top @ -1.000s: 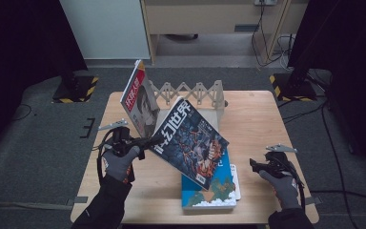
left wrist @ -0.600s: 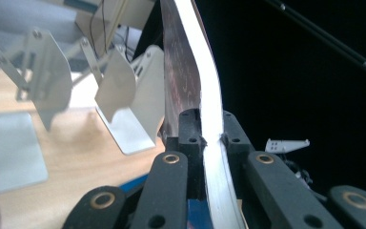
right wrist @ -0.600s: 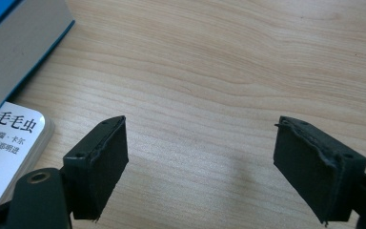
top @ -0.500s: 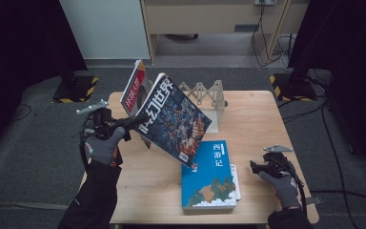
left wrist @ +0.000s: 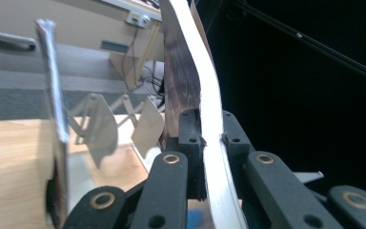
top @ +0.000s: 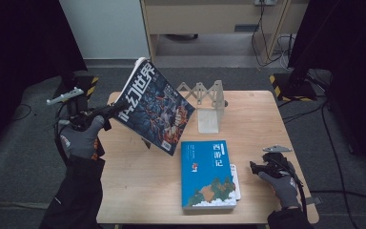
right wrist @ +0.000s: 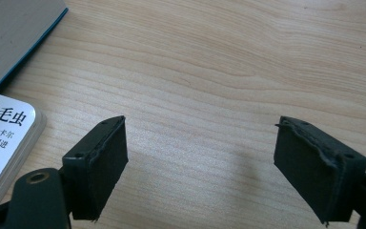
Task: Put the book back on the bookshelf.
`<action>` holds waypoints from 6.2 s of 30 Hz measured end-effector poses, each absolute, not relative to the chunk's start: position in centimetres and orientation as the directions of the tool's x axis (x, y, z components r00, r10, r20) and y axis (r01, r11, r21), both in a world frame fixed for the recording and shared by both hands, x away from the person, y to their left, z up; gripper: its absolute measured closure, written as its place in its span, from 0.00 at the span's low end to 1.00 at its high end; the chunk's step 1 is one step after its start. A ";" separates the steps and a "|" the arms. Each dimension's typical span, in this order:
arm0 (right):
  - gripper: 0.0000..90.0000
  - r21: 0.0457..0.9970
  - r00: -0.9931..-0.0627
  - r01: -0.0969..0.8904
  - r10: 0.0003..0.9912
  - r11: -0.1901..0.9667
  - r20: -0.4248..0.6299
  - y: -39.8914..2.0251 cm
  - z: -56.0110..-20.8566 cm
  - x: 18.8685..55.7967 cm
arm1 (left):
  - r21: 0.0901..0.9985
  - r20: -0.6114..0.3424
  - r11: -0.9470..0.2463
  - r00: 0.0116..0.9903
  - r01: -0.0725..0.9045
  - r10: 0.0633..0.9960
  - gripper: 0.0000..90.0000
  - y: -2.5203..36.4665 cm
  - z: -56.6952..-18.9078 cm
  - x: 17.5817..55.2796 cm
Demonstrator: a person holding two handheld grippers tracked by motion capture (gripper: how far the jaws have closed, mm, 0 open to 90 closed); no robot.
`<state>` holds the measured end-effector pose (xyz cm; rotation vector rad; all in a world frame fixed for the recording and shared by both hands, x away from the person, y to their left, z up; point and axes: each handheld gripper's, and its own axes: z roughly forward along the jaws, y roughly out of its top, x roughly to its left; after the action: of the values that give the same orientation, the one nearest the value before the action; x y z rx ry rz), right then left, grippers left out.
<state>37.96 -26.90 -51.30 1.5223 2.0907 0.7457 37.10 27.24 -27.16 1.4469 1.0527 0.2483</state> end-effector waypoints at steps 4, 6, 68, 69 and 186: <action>0.21 0.652 -0.293 0.717 0.955 0.247 -0.039 -26.9 -51.4 38.0 | 0.884 -0.421 0.197 0.536 0.425 0.732 0.91 27.9 -26.2 37.5; 0.21 0.652 -0.292 0.718 0.956 0.244 -0.036 -26.9 -51.4 38.0 | 0.888 -0.408 0.198 0.514 0.415 0.754 0.91 28.3 -25.3 37.7; 0.21 0.654 -0.305 0.719 0.952 0.236 -0.008 -26.8 -51.3 38.4 | 0.895 -0.164 0.042 0.242 0.443 0.956 0.91 20.7 -28.4 47.5; 0.21 0.656 -0.305 0.717 0.952 0.236 -0.010 -26.8 -51.3 38.4 | 0.892 -0.154 0.032 0.237 0.451 0.959 0.91 20.5 -28.7 47.9; 0.20 0.733 -0.384 0.652 0.918 0.193 0.100 -23.6 -48.7 37.1 | 0.837 -0.172 -0.135 0.489 0.531 0.855 0.50 17.9 -44.5 36.4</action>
<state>37.13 -23.62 -48.74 1.4749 2.1145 1.0147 36.36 17.95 -44.55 1.8044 1.1669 0.4380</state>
